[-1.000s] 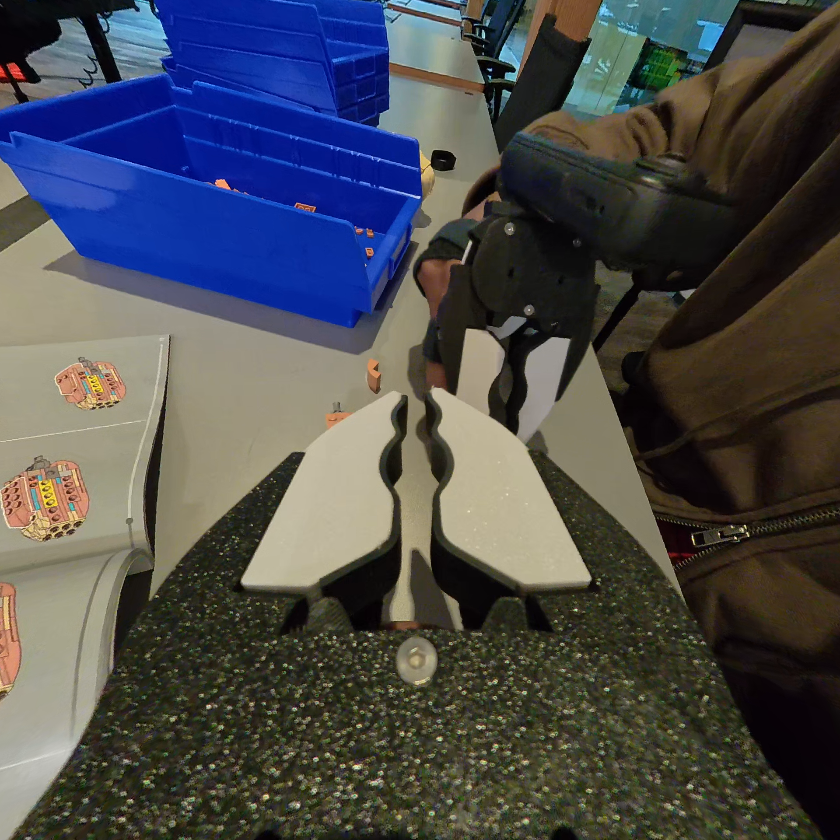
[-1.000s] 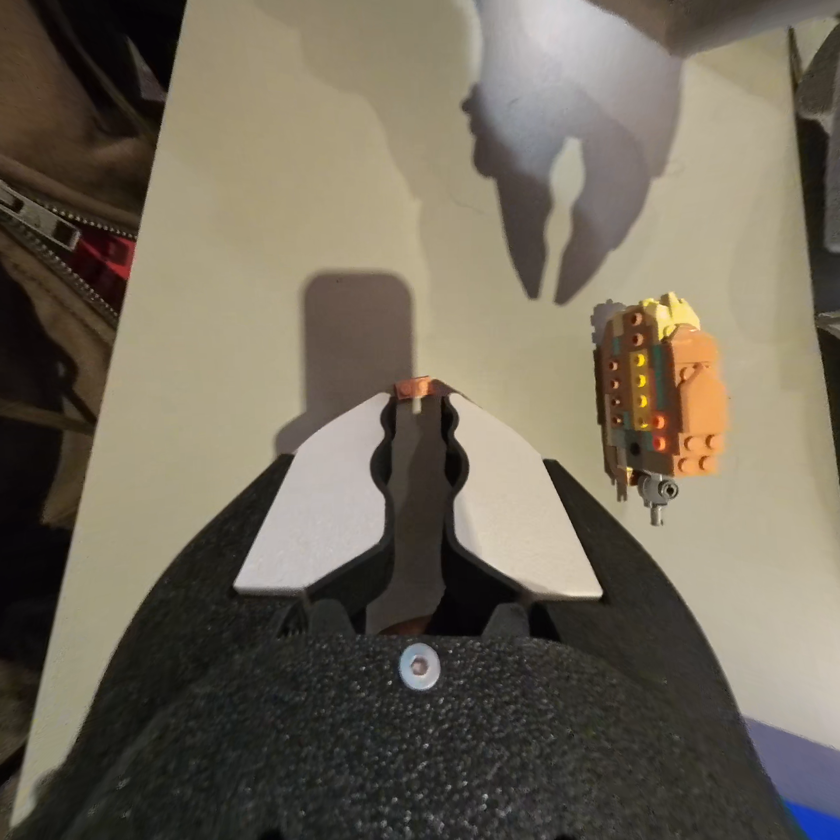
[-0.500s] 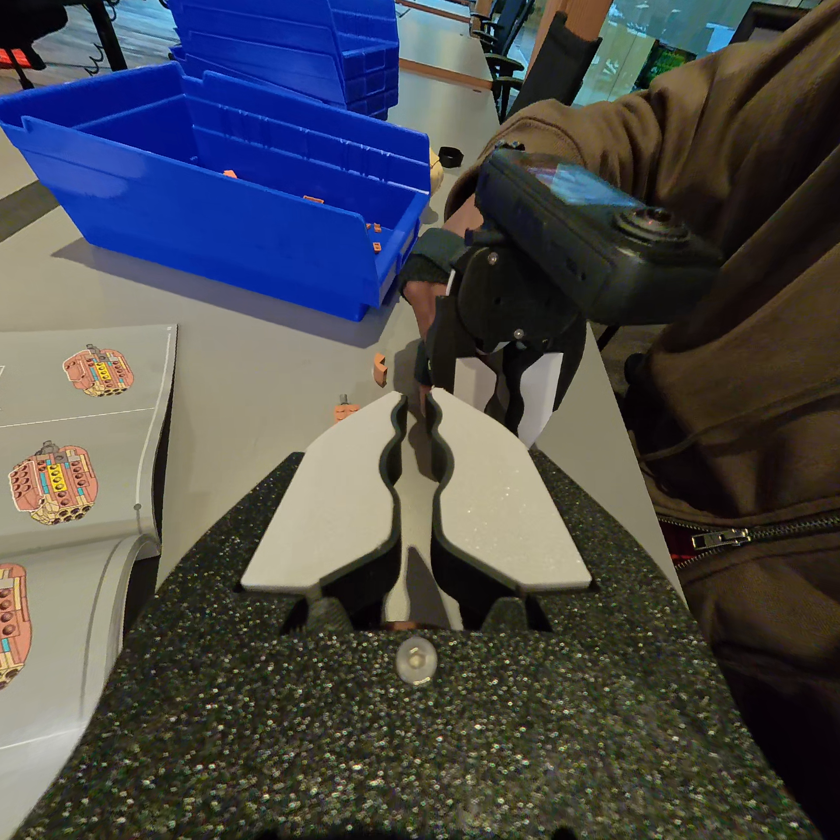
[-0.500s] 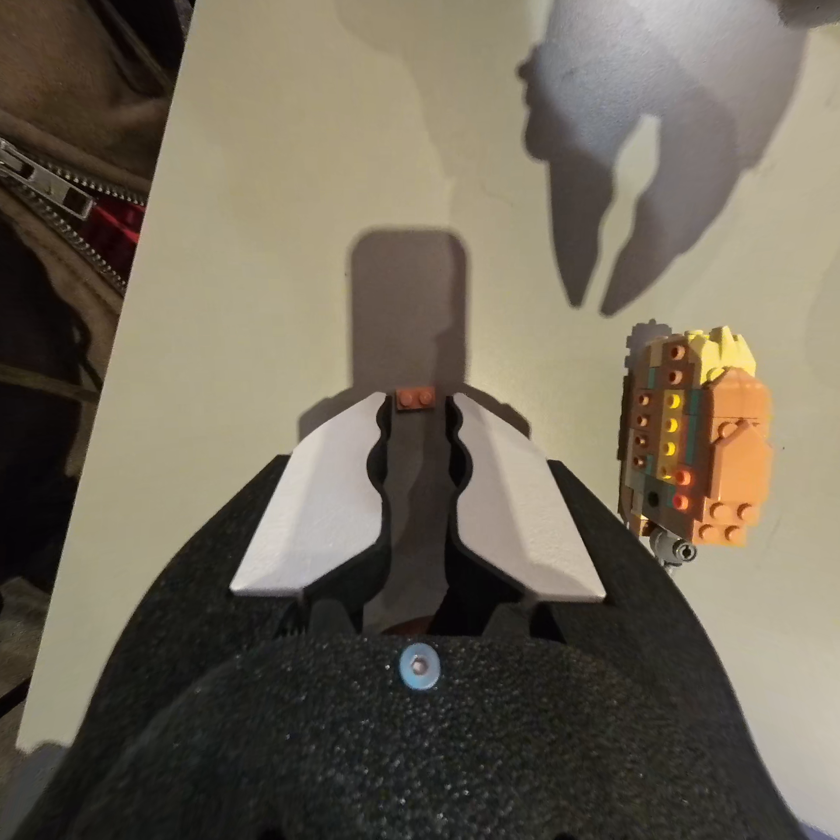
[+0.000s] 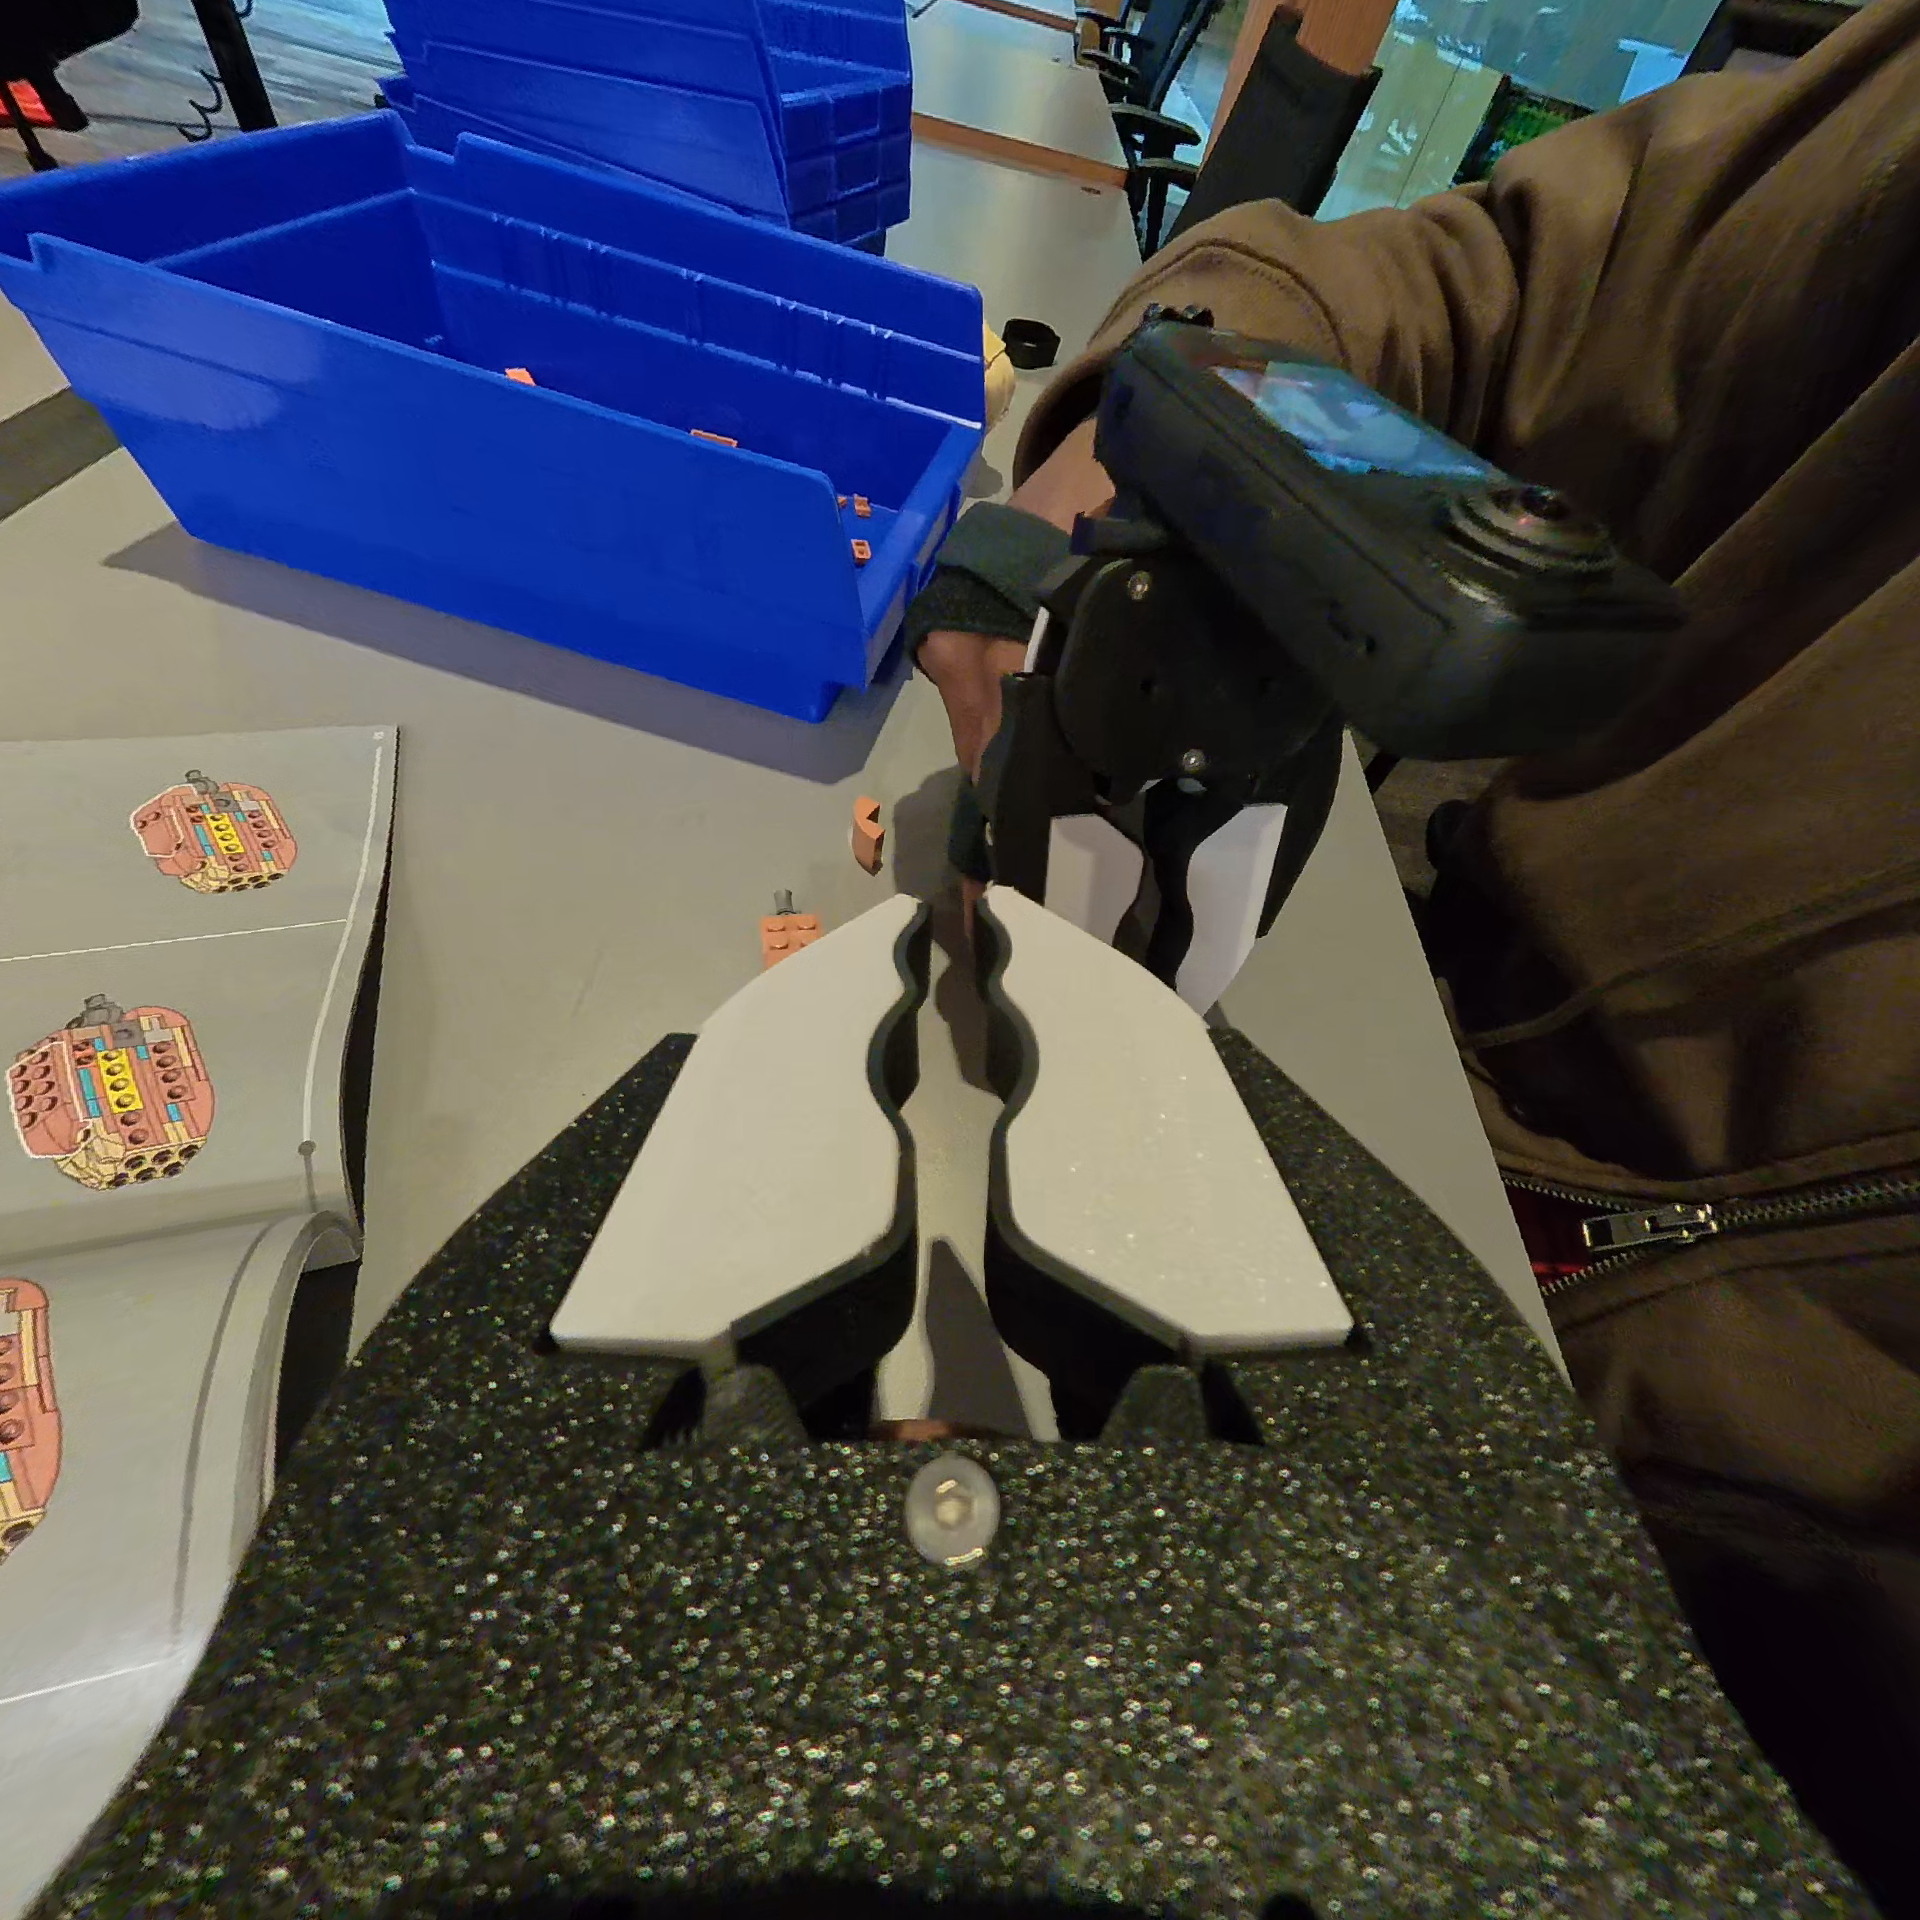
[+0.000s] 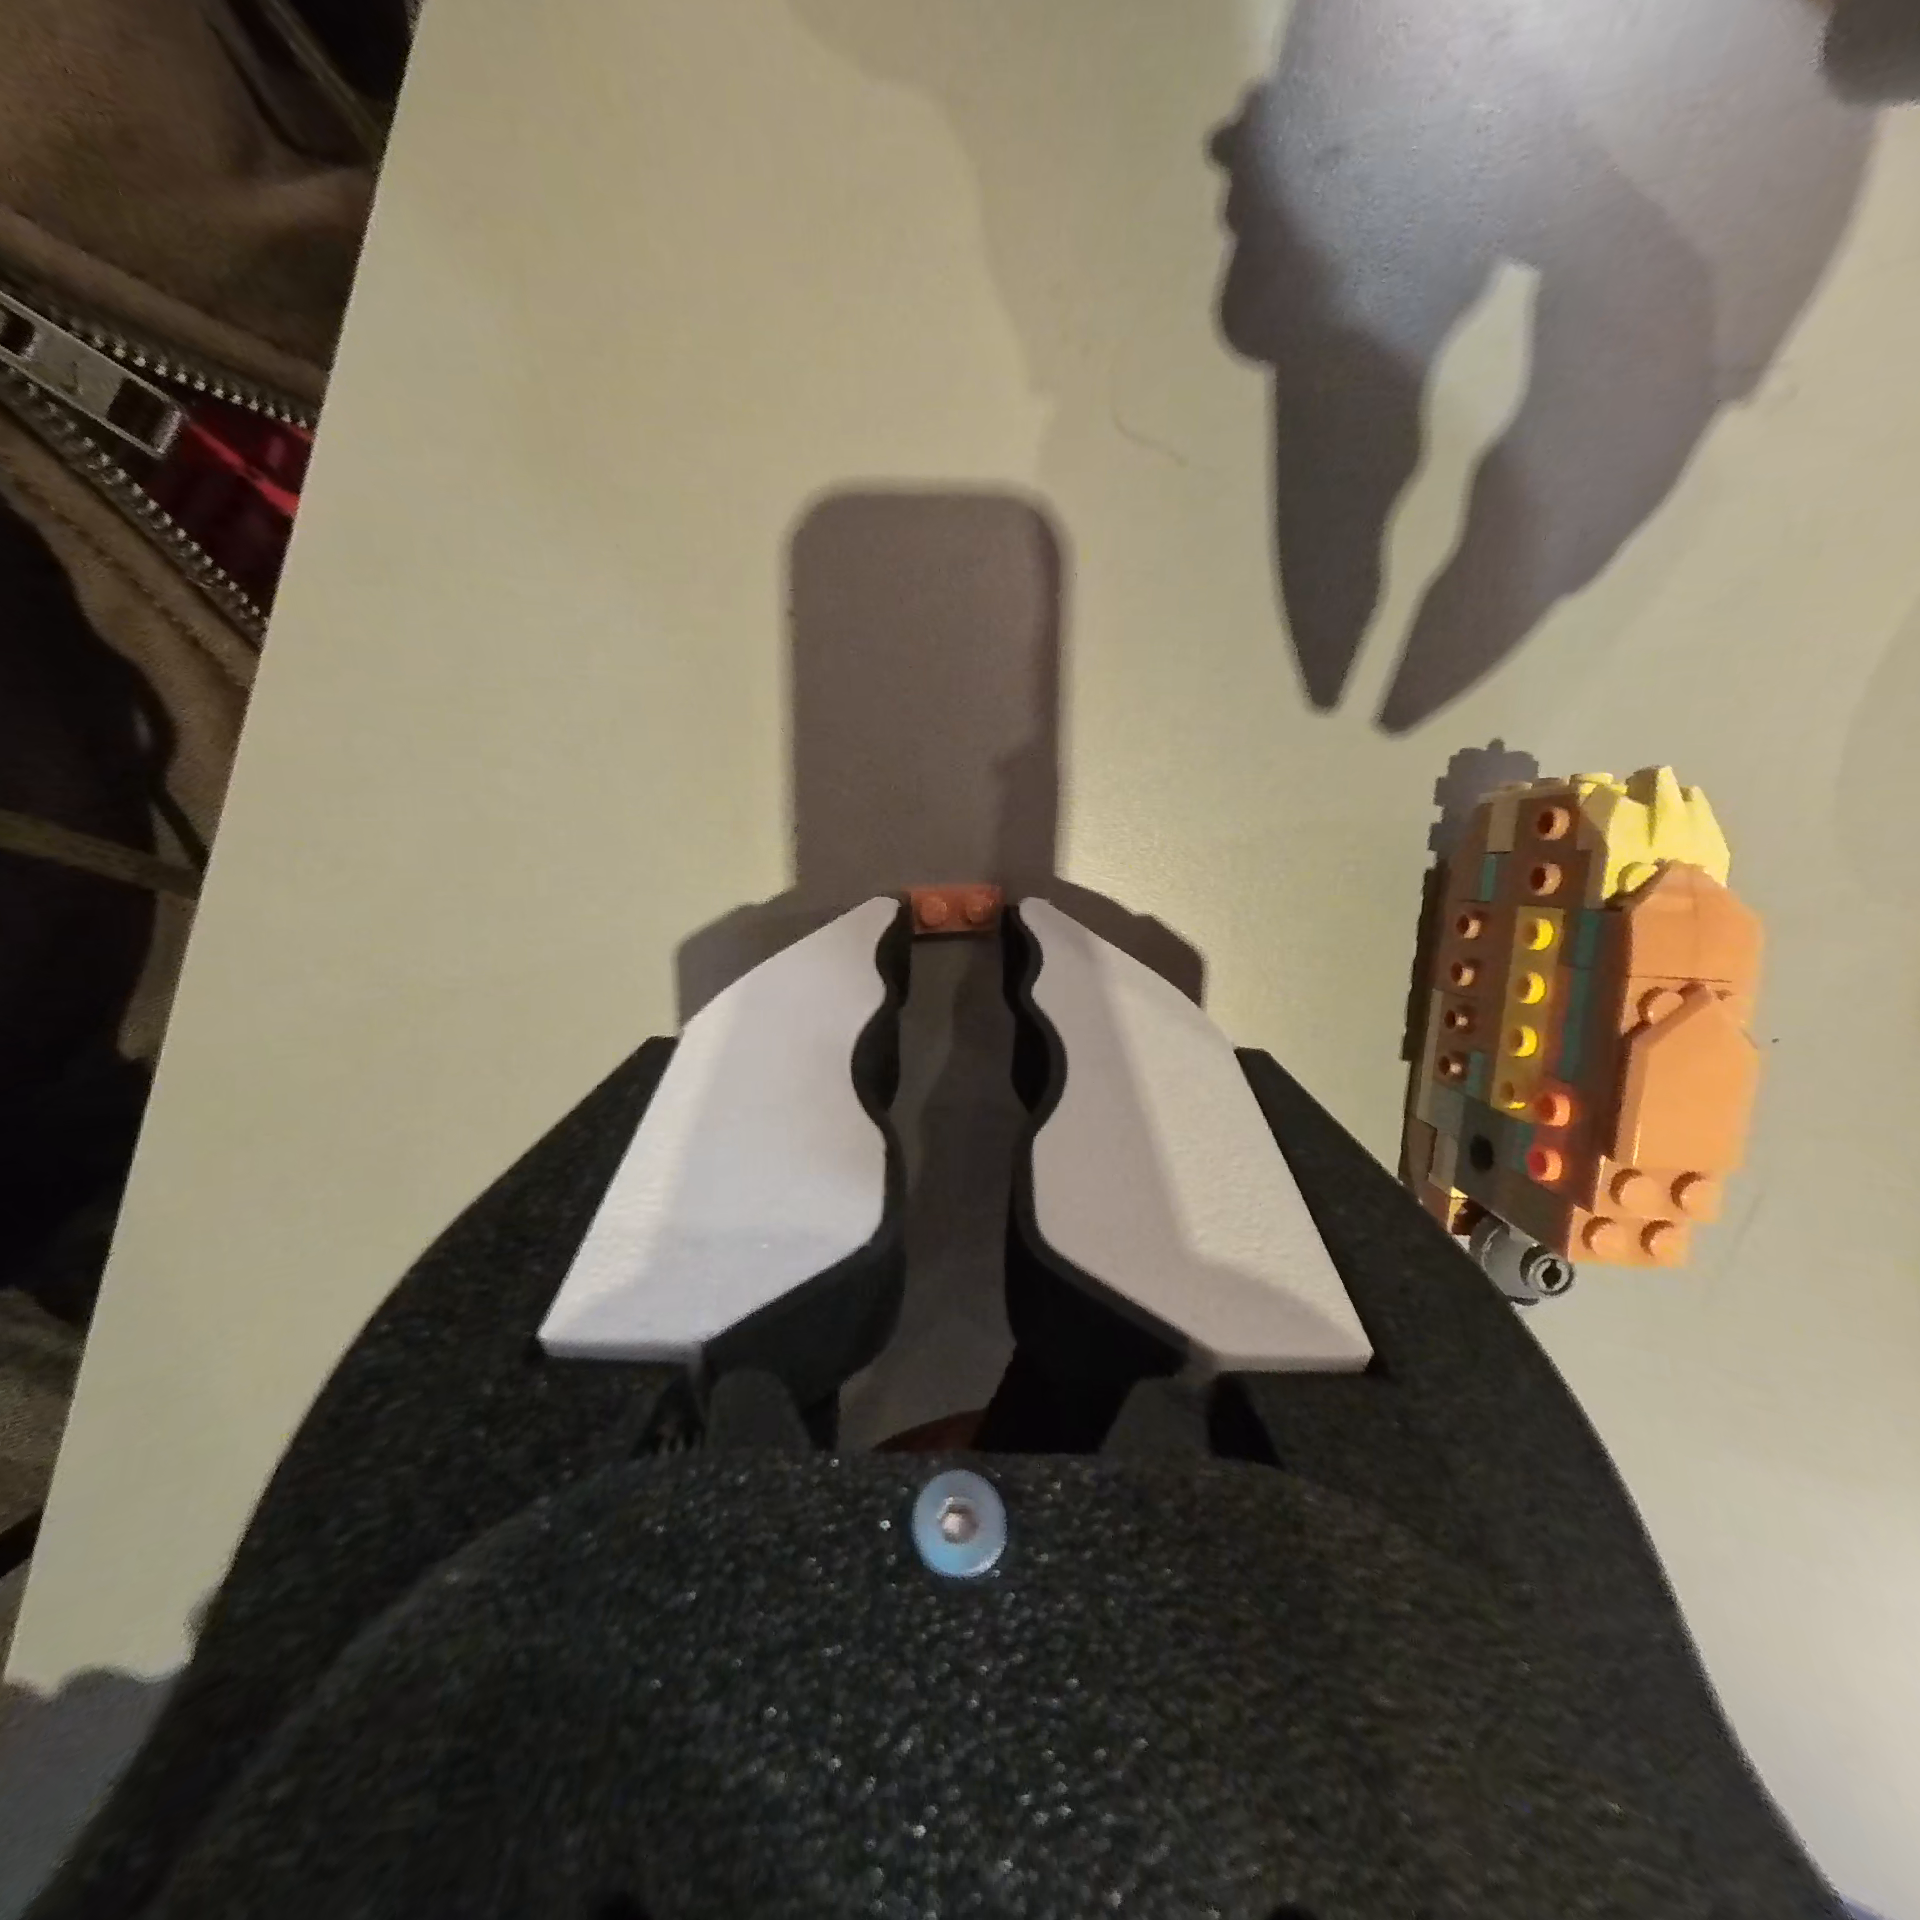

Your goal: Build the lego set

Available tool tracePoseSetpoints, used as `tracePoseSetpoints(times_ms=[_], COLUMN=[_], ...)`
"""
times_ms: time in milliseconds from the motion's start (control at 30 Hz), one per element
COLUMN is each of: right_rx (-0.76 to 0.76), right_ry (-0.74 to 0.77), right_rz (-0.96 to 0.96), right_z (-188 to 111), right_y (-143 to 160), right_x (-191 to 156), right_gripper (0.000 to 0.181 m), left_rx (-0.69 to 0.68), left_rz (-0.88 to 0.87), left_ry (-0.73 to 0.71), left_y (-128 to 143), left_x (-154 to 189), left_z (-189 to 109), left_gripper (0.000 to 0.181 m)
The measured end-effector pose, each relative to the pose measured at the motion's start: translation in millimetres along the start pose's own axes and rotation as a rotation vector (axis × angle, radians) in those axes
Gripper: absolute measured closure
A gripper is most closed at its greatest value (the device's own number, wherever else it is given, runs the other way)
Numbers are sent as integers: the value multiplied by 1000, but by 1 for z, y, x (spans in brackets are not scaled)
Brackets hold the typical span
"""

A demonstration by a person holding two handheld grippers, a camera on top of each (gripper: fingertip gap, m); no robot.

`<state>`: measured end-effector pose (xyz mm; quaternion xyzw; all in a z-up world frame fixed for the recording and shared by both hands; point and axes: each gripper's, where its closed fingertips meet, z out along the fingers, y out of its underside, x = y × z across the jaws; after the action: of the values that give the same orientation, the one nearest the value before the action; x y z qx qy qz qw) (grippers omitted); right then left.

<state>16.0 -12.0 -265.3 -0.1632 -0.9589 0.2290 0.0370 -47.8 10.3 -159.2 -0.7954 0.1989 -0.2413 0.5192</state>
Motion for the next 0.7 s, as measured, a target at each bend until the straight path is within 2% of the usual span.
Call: tracePoseSetpoints(times_ms=[167,333,533,700], right_rx=[10,73,162,186], right_ry=[2,53,161,236], right_rz=[3,56,130,165], right_z=[0,-3,-31,-47], right_y=[-1,-1,3,11], right_x=[-1,2,12,21], right_gripper=[165,166,166,166], left_rx=[-14,-83,-219,-322], left_rz=[-2,31,92,133], left_ry=[-20,-100,-146,-222], left_y=[3,16,42,64], left_x=[-5,-18,-26,-40], left_z=[0,-1,10,25], left_gripper=[173,160,136,135])
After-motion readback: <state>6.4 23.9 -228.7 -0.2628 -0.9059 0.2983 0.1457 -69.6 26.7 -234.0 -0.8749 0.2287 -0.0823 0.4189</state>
